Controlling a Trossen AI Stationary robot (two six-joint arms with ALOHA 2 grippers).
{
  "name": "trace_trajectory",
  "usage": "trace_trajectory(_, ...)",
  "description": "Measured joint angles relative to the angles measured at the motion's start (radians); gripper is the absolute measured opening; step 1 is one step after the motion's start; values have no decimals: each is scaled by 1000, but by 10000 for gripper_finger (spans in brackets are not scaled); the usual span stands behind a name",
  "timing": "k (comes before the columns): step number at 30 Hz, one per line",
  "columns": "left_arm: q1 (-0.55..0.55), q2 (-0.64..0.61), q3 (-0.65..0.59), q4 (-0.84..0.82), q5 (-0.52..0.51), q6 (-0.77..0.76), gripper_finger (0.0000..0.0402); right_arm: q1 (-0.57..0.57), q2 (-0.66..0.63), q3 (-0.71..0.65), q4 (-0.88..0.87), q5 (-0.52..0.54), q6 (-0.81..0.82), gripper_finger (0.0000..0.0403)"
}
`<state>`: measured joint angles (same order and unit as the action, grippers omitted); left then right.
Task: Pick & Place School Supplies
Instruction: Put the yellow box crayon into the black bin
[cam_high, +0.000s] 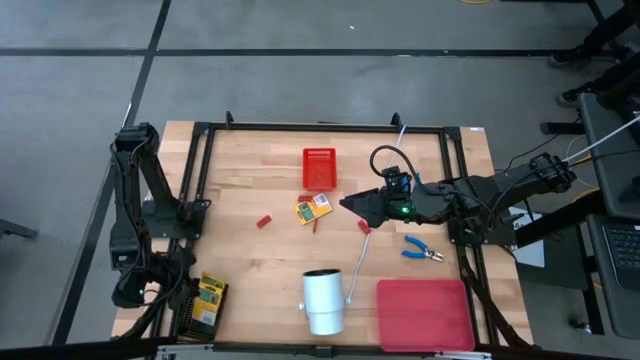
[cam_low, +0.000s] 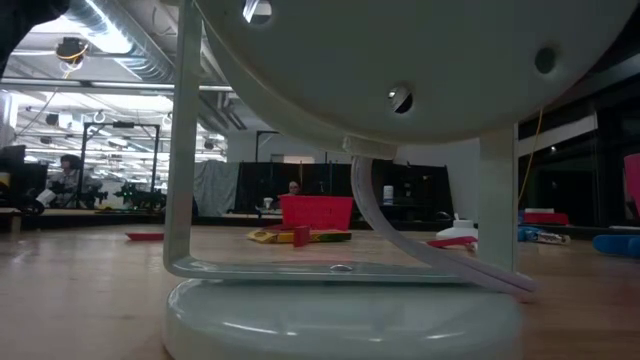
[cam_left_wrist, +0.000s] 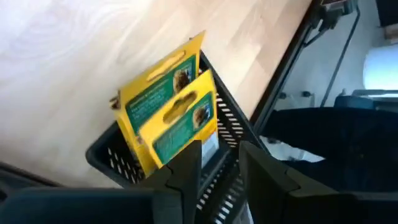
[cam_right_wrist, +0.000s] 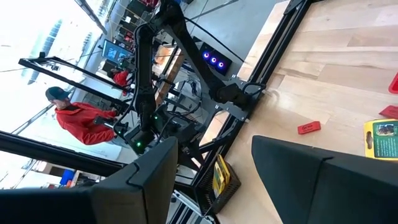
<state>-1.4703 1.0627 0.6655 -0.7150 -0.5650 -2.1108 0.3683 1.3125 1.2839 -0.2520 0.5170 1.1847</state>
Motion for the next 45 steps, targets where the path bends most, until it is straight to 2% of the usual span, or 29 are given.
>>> trace_trajectory(4,0,-25,0,-29,-115,9,98,0,0,0,2,9,0,212)
trace_trajectory(10,4,-116,0,-130,-407,73,101,0,0,0,48,16,-59,212)
trace_trajectory(12,31,-165,1,-196,-425,104,102,0,0,0,61,18,-79,212)
trace_trajectory(18,233,-349,58,-365,-337,462,105,-1,0,0,67,13,-99,212)
trace_trajectory(23,492,-504,123,-368,-250,814,120,-26,0,0,20,-54,-60,212)
trace_trajectory(27,712,-551,166,-350,-121,1013,132,-68,7,0,-80,-153,-12,212)
trace_trajectory(31,919,-502,177,-273,73,1206,135,-130,25,0,-154,-289,-15,212)
trace_trajectory(35,1107,-377,178,-114,248,1376,135,-183,49,0,-278,-408,-18,212)
trace_trajectory(41,1297,-251,178,92,305,1477,134,-197,58,0,-329,-434,-12,212)
trace_trajectory(45,1419,-205,178,41,396,1451,134,-194,58,0,-341,-432,13,212)
